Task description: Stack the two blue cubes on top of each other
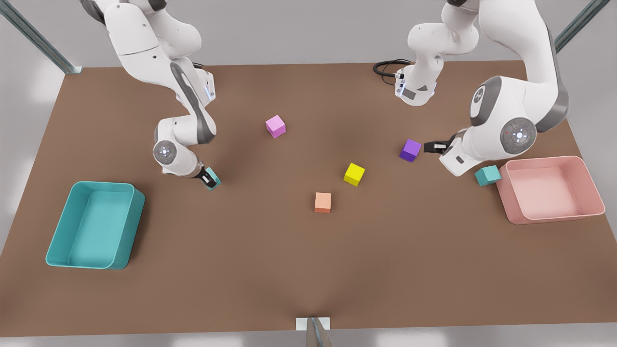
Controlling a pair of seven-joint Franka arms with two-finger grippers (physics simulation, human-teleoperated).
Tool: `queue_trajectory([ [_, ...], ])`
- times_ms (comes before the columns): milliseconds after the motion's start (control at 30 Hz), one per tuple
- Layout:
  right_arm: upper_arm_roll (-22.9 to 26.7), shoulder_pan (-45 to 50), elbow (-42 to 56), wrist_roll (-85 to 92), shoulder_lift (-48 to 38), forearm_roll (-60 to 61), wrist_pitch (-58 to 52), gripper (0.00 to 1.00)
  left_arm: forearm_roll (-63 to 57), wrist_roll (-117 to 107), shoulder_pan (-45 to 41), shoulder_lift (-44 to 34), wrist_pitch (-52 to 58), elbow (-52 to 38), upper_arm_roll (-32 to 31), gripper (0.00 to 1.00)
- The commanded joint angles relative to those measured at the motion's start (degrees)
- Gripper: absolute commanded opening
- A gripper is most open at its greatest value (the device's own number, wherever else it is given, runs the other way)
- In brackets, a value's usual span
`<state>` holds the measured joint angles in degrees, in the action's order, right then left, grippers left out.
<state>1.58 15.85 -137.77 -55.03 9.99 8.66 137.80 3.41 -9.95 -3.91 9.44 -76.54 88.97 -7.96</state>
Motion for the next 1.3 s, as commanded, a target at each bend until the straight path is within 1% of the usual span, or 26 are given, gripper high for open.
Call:
queue_trajectory([
  [0,0.00,0.23,0.04,-3.86,0.56,1.01,1.25,1.00,-0.07,0.11,-0.13,0.06,0.07,-0.03,-0.04,1.00],
  [233,0.00,-0.03,-0.66,-2.37,1.70,1.09,2.04,1.00,0.10,-0.07,-0.22,-0.03,0.16,-0.03,-0.22,1.00],
  [433,0.00,0.06,0.13,-1.58,6.97,1.01,4.67,1.00,-0.25,-3.32,-0.04,-0.56,1.48,-0.64,-0.13,1.00],
  [533,0.00,0.15,0.22,-1.05,9.70,1.00,8.28,1.00,-1.48,-3.14,-2.15,-2.41,2.27,-0.64,0.22,1.00],
  [667,0.00,0.15,1.09,-0.70,9.44,1.01,8.10,1.00,-1.39,-3.14,-1.36,-0.03,1.92,-0.90,0.75,1.00],
  [700,0.00,0.15,1.18,-0.70,9.35,1.01,8.10,0.98,-1.57,-2.88,-1.18,-0.21,1.75,-0.90,1.01,1.00],
  [733,-0.08,0.15,1.18,0.27,9.17,1.01,7.93,0.88,-1.57,-2.88,-1.89,-0.82,1.31,-0.82,3.47,1.00],
  [800,0.00,-0.12,1.27,2.29,9.00,1.01,7.75,0.66,-1.39,-2.88,-1.80,-1.35,1.04,-0.46,3.47,1.00],
  [833,0.00,-0.20,1.27,2.99,8.91,1.01,7.49,0.53,-1.48,-2.88,-1.36,-1.88,-0.54,0.06,3.82,1.00],
  [867,0.00,-0.29,1.45,2.99,8.65,1.01,7.31,0.52,-3.05,-2.97,-1.10,-1.79,-1.94,0.85,4.52,1.00],
  [933,0.00,-0.03,3.20,2.99,7.59,1.88,4.42,0.52,-3.85,-3.06,-1.36,-1.35,-3.97,1.90,8.64,1.00],
  [967,-0.08,0.41,4.87,2.99,7.33,3.29,2.22,0.53,-3.68,-6.13,-1.45,-1.27,-3.97,4.89,15.07,1.00],
  [1000,-0.08,1.46,7.33,2.99,7.33,4.26,-0.33,0.53,-3.77,-8.50,-1.36,-0.03,-4.58,5.95,18.76,1.00],
  [1033,-0.08,2.69,10.41,2.99,7.68,6.01,-2.09,0.53,-3.85,-9.38,-0.92,3.21,-4.85,6.13,21.14,1.00],
  [1067,-0.08,3.75,13.57,2.99,8.55,7.15,-2.88,0.54,-3.85,-15.96,1.45,5.85,-7.74,6.13,21.14,1.00],
  [1100,0.00,5.42,16.64,2.91,10.05,8.74,-2.88,0.55,-3.59,-21.06,2.94,6.47,-11.96,6.48,21.14,1.00],
  [1133,0.00,7.18,20.86,2.82,12.60,10.67,-2.97,0.55,-2.89,-27.48,5.06,4.90,-20.03,11.91,22.36,1.00],
  [1167,0.00,9.02,25.52,2.56,15.14,12.69,-2.97,0.55,-2.80,-36.62,4.44,1.55,-30.58,20.35,24.57,1.00],
  [1200,0.00,11.13,30.62,2.20,18.22,14.19,-2.97,0.55,-2.80,-49.71,4.27,1.46,-34.29,22.12,24.65,1.00],
  [1233,0.00,12.71,35.36,0.10,21.30,14.72,-3.06,0.55,-2.80,-55.34,4.35,1.37,-35.69,23.61,24.65,1.00],
  [1267,0.00,14.38,39.94,-2.01,24.55,14.89,-3.06,0.56,-2.80,-62.63,4.53,1.11,-41.92,27.21,25.88,1.00],
])
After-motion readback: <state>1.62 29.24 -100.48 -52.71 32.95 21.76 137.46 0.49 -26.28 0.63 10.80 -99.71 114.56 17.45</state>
